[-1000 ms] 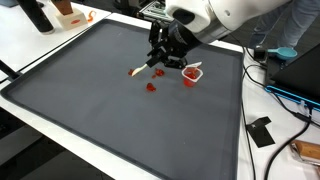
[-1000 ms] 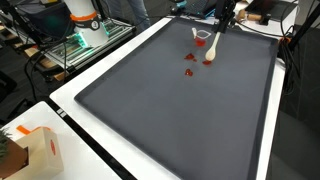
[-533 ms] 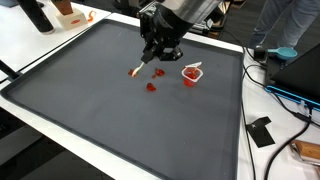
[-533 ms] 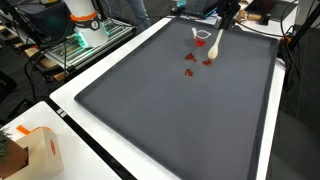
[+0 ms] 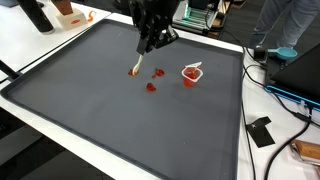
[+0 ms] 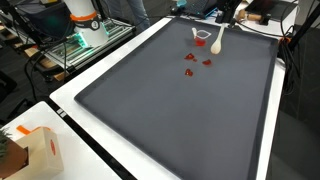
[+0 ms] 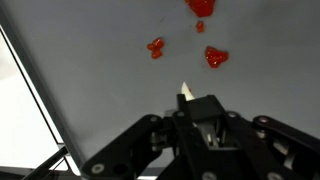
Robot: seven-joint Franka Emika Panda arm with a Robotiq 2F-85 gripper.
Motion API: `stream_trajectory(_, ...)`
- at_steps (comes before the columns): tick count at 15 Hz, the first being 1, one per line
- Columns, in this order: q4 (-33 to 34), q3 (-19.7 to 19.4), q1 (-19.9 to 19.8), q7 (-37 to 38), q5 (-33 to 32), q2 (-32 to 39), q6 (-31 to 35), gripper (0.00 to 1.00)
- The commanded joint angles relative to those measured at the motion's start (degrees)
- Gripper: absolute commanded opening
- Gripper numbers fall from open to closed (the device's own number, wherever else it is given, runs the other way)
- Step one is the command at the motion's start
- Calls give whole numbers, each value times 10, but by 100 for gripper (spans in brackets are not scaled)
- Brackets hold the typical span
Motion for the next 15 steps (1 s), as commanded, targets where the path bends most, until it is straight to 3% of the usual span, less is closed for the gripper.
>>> stream_trajectory(1, -73, -1, -18, -29, 48, -58, 38, 6)
stream_trajectory(12, -185, 0, -62, -104, 169, -156, 93, 6)
stream_trajectory(15, -209, -3, -64, -107, 171, -173, 103, 6)
